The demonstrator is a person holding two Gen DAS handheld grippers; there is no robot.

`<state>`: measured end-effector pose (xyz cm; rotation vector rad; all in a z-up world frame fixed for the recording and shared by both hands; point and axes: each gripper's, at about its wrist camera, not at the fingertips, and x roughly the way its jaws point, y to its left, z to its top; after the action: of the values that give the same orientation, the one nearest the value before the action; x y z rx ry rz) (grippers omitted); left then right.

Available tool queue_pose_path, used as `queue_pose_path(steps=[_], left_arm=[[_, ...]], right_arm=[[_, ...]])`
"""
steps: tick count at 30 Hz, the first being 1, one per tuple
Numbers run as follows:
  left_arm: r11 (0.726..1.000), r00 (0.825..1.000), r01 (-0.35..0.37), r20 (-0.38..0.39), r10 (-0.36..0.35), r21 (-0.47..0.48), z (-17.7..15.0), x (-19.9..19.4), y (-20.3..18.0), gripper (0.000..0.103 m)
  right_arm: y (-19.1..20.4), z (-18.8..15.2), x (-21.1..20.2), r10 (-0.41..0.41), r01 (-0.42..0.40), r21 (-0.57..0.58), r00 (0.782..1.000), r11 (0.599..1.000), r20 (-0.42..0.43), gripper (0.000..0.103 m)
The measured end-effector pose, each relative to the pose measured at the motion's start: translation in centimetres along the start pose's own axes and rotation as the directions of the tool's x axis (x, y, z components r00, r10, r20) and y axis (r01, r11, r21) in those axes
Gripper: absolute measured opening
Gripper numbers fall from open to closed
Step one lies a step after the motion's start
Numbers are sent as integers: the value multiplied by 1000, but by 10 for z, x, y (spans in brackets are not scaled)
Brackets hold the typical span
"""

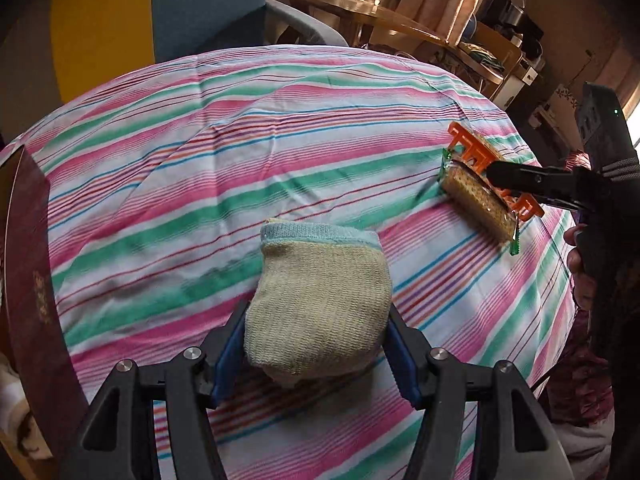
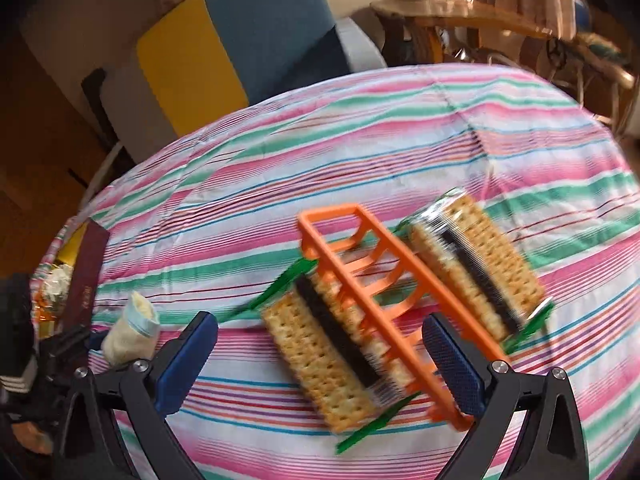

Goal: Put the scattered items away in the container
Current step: 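Grasp the beige knitted sock with the left tool, then grasp the green-wrapped cracker pack with the right tool while the left tool holds the sock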

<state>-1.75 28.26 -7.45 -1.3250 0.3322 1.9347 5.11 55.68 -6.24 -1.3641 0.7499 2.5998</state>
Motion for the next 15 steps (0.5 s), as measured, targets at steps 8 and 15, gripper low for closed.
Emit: queue_pose_path(steps=[8,15], left_arm=[[1000,1000,-3,20,3,13,-41,-21,-1,64],[1000,999,-13,38,12,15,-68,-35,2,64]], right_arm=[[56,-62,3,207,-206,27,977,978,-48,103],[90,-106,-7,235,-234,34,971,972,-38,103]])
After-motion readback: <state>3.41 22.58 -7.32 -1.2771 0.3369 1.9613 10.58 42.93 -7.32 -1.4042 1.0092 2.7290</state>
